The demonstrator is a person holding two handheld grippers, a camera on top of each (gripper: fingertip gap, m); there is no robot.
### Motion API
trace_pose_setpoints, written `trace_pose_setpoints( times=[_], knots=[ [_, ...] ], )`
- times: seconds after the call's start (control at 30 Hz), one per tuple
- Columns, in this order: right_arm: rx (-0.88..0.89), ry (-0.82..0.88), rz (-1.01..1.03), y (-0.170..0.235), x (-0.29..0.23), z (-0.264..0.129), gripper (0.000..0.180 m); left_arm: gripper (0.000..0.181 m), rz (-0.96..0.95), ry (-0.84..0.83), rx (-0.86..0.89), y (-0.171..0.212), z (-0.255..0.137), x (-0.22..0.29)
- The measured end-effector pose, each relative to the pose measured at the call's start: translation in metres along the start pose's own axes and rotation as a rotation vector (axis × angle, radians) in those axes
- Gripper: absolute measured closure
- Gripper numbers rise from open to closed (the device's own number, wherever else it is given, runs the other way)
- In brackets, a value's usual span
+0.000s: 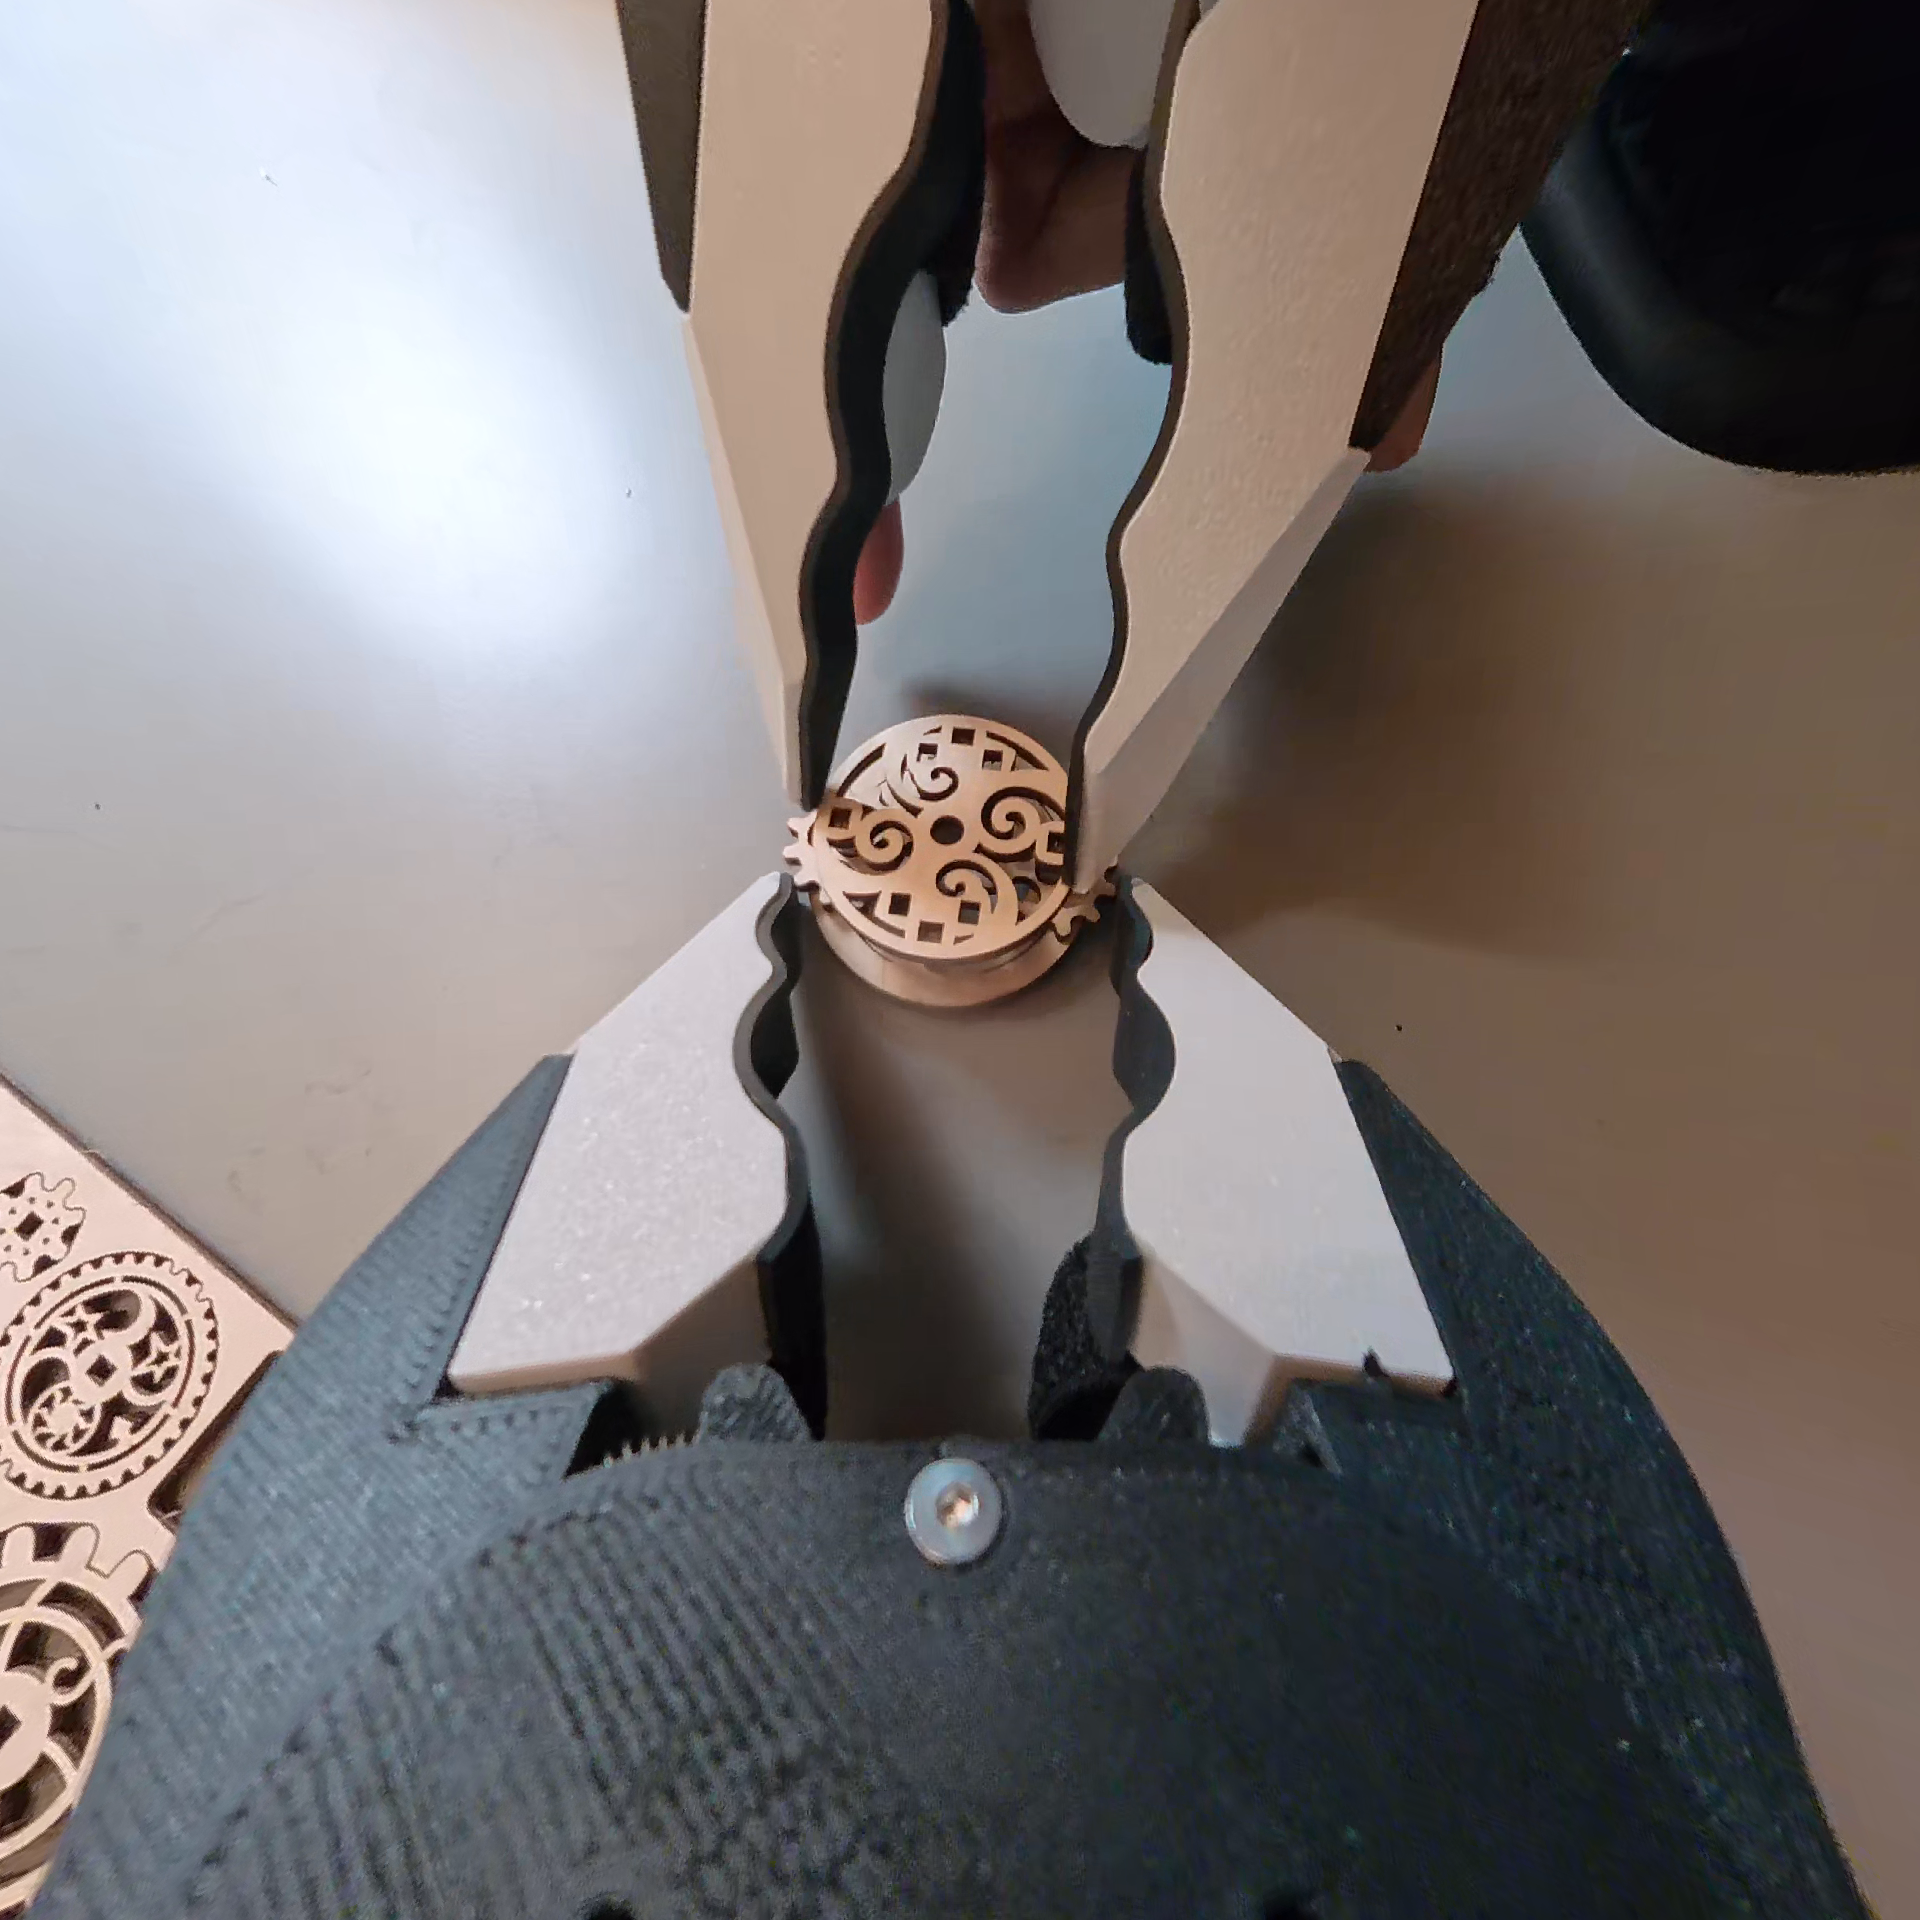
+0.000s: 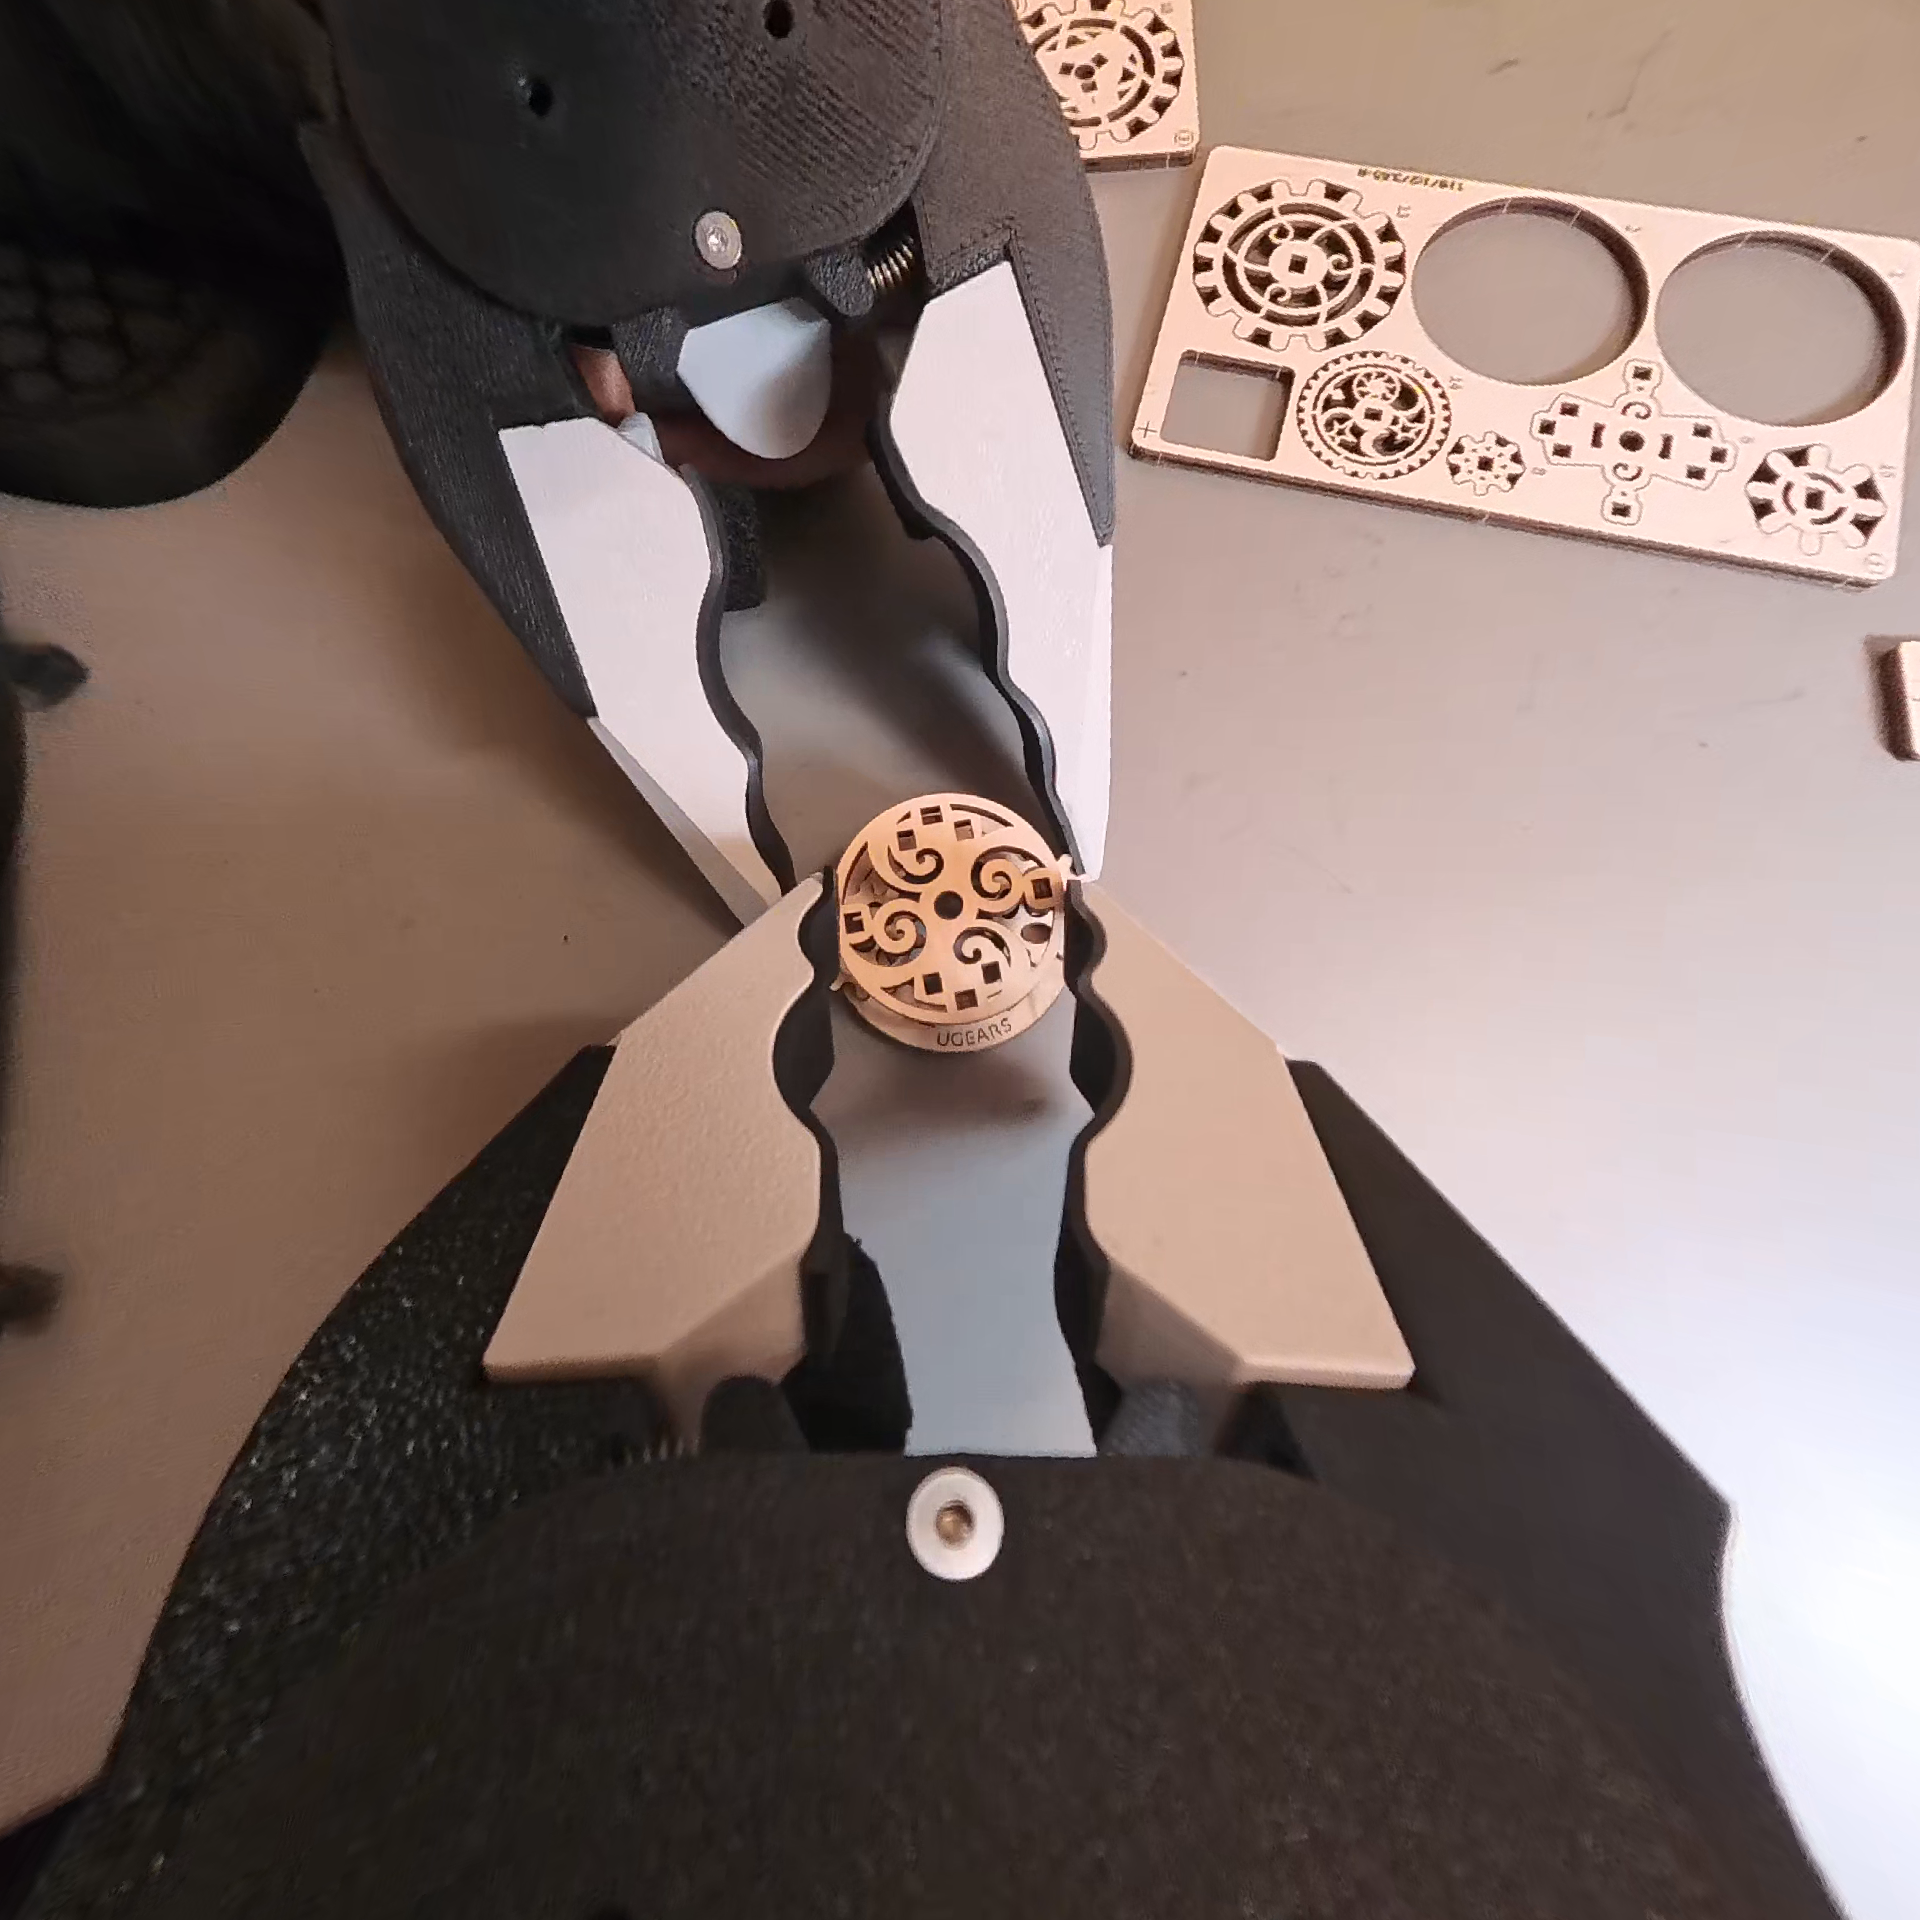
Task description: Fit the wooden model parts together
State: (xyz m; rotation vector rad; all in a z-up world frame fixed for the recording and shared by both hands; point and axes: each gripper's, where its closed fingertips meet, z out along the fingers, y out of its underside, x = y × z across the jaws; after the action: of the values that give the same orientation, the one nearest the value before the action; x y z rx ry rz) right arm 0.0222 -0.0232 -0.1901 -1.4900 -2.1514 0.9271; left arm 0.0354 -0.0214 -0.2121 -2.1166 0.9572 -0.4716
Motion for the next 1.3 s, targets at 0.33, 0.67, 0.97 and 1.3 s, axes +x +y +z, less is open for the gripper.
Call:
trace_pose_setpoints(
  times=[0.33,0.67,0.97,1.3],
  knots=[
    [0.009,0.007,-0.003,-0.001,0.0,-0.002,0.139,0.122,0.001,0.001,0.0,0.0,0.0,0.0],
    [0.018,0.002,-0.009,-0.002,-0.002,-0.004,0.137,0.122,0.0,0.002,0.0,0.0,0.0,0.0],
    [0.039,0.021,-0.01,-0.004,0.002,-0.006,0.136,0.122,0.002,0.0,0.0,0.0,0.0,0.0],
    [0.08,0.044,0.001,-0.01,0.007,-0.01,0.136,0.122,0.011,-0.005,0.002,0.0,0.0,0.0]
  ],
)
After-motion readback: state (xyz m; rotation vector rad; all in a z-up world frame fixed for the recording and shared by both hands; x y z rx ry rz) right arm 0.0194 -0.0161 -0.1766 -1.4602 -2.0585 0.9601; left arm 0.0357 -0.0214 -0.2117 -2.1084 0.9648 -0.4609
